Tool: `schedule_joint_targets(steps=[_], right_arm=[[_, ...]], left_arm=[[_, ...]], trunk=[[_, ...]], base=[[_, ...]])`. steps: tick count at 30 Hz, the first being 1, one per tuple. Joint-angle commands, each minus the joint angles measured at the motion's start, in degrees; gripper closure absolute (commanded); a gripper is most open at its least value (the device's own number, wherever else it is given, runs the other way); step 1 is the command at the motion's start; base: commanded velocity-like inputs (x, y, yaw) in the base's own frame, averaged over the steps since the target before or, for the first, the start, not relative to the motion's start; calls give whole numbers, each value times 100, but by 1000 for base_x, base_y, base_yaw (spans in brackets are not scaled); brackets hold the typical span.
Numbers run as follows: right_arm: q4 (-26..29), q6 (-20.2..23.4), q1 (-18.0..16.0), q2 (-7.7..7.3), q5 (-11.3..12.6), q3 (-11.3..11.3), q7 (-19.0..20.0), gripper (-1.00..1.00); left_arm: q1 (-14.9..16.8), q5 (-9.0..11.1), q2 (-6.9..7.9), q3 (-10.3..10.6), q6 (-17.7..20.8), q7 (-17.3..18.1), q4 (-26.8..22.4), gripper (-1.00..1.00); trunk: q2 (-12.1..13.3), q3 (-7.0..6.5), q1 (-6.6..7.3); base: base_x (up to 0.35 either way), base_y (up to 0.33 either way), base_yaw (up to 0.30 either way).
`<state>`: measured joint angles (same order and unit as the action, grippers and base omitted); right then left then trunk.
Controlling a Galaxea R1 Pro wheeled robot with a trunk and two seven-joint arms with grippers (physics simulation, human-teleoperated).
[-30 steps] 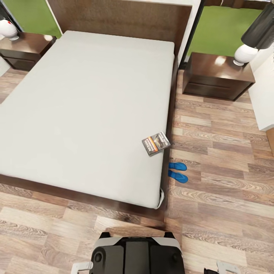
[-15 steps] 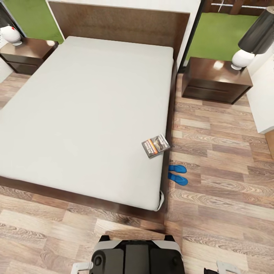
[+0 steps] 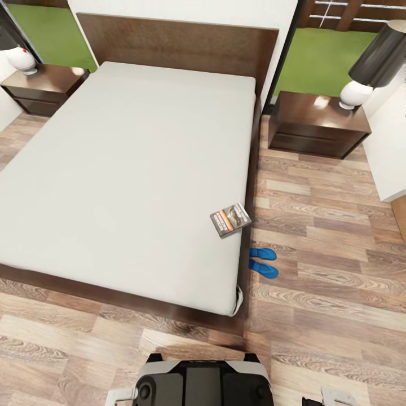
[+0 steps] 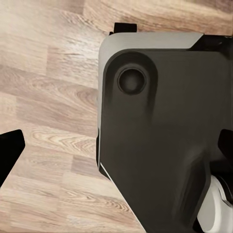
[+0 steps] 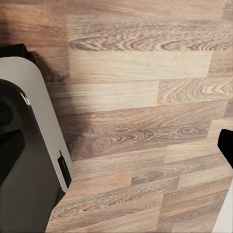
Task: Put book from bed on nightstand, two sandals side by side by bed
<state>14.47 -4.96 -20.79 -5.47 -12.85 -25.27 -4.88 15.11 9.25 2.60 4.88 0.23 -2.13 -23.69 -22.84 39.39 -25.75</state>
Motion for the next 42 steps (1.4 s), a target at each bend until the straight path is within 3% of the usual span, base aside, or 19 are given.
schedule_joint_targets(steps=[1,34,42], right_arm=[[-8,-23,-4,2,-59,-41,-8,-100],[-15,-137,-4,20,-59,-64,-16,-100],[-22,-203,-4,20,-59,-71,-20,-100]], left_arm=[[1,59,6,46,1,-23,-4,-100],[1,59,4,50,-5,-21,-4,-100],[1,59,4,154,-5,-23,-4,-100]], trunk=[[-7,-4,-3],[-7,-310,-3],[-7,-384,-3]], base=[[0,0,0],[0,0,0],[0,0,0]])
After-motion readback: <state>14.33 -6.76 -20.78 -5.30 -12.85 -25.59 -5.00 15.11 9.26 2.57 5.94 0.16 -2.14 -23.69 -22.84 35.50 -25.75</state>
